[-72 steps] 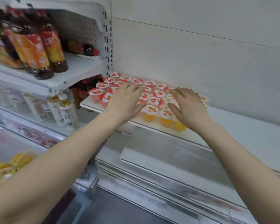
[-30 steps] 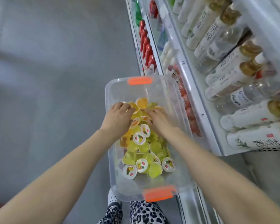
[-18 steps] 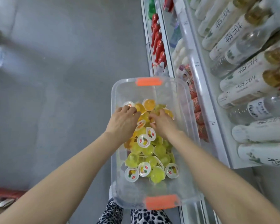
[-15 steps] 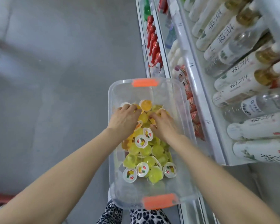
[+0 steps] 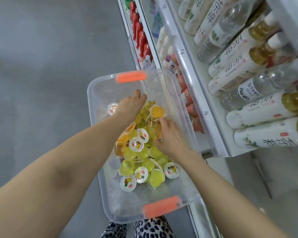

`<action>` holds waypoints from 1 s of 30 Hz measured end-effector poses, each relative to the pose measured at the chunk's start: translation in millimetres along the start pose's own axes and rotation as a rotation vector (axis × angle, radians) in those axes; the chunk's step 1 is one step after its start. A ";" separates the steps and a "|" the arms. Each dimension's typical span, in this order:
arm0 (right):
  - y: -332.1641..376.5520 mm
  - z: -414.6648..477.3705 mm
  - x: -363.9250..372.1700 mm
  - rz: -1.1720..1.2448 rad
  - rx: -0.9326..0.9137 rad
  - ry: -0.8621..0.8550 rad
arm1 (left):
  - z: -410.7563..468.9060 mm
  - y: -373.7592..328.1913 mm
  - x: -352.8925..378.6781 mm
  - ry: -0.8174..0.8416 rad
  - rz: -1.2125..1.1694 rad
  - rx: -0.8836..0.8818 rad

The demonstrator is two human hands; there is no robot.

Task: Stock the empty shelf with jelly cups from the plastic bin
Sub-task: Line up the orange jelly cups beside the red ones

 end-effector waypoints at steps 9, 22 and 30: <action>18.6 -27.4 0.7 0.018 -0.024 -0.027 | -58.7 8.2 -21.7 -0.196 -0.342 0.019; 21.4 -167.3 -32.7 0.273 0.121 -0.391 | -182.3 -31.7 -21.4 -0.171 -0.639 0.059; 6.2 -290.0 -53.4 0.324 0.281 -0.697 | -238.6 -115.9 -38.2 -0.252 -0.738 0.357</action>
Point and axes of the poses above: each hand's wrist, its own z-axis towards the middle knuckle, its own x-axis out of the palm, y = z × x, the point moved 6 cm from there along z, towards the middle knuckle, and after that the axes turned 10 degrees about y, right-handed, at the moved point
